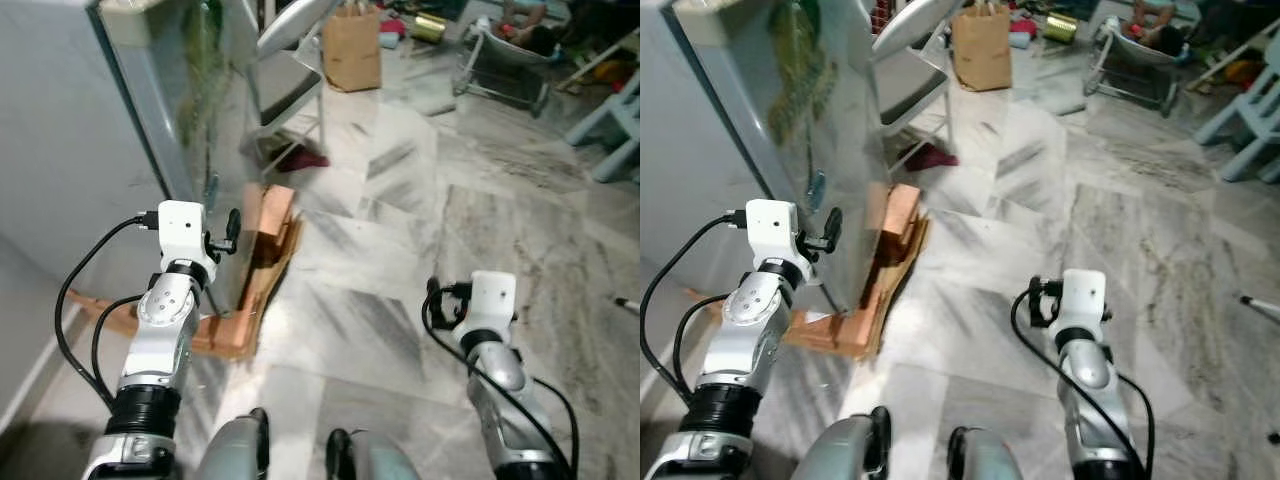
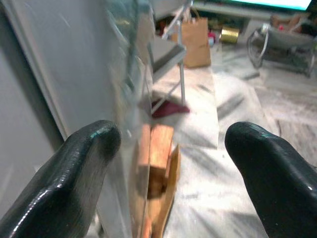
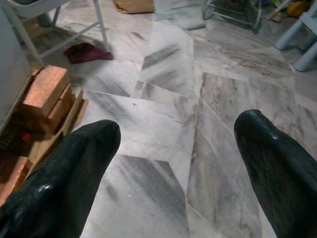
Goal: Restocking fridge
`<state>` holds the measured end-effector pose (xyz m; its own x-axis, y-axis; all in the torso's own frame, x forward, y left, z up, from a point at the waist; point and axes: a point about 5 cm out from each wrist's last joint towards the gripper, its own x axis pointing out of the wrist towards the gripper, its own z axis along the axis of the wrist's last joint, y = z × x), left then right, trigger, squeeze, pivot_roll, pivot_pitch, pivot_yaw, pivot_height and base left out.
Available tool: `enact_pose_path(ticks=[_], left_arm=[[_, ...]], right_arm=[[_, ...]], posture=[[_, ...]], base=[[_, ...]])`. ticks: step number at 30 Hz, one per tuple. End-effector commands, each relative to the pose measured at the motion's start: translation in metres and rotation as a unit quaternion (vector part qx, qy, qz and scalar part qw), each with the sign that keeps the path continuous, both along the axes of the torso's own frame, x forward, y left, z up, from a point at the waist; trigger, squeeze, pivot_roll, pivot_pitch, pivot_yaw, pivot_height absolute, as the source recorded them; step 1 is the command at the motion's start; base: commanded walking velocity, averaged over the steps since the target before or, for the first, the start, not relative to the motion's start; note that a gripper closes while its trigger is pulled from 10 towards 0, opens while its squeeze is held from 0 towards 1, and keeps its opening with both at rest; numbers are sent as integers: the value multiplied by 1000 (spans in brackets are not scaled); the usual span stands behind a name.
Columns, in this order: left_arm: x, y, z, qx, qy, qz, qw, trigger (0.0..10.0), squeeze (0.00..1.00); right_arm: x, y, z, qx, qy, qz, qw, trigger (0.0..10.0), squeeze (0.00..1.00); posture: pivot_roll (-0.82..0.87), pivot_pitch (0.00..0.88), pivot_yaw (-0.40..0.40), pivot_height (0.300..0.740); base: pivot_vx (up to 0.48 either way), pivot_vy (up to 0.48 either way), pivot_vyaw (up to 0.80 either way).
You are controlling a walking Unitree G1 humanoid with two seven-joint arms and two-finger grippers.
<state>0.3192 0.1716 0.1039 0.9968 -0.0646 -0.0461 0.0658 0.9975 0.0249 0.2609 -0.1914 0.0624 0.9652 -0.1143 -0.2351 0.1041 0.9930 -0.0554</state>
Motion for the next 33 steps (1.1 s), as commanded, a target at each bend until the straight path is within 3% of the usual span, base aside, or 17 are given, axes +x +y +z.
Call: enact_pose_path(ticks=[1,6,12,20,25,28,29,33], left_arm=[[4,-5,4,7,-12,-3,1000,10000,0],[6,-4,6,17,-22,12,1000,10000,0],[6,0,10,2,-36,26,999,10000,0],[-13,-2,6,12,-40,23,999,10000,0],[-18,10,-2,26,-29,72,997,10000,0],[-16,12,-2,25,-27,78,996,10000,0],[-10,21,1,34,-28,106,993,10000,0],[-2,31,5,42,-29,128,990,10000,0]], right_arm=[[-2,-2,3,-3,-1,-2,1000,10000,0],[-1,0,4,-1,-2,0,1000,10000,0],[-1,2,6,-1,-5,4,1000,10000,0],[-2,0,6,2,-7,-2,1000,10000,0],[-2,2,5,4,-4,0,1000,10000,0],[-2,4,5,4,-4,2,1000,10000,0],[-1,5,6,5,-4,4,1000,10000,0],[0,3,7,5,-5,2,1000,10000,0]], posture=[[53,183,-116,740],[55,182,-115,740],[54,182,-111,740],[59,182,-105,740],[65,186,-113,740],[66,186,-115,740],[65,184,-115,740],[60,183,-111,740]], base=[[0,0,0],[0,0,0],[106,0,0],[63,0,0],[0,0,0],[0,0,0],[0,0,0],[0,0,0]])
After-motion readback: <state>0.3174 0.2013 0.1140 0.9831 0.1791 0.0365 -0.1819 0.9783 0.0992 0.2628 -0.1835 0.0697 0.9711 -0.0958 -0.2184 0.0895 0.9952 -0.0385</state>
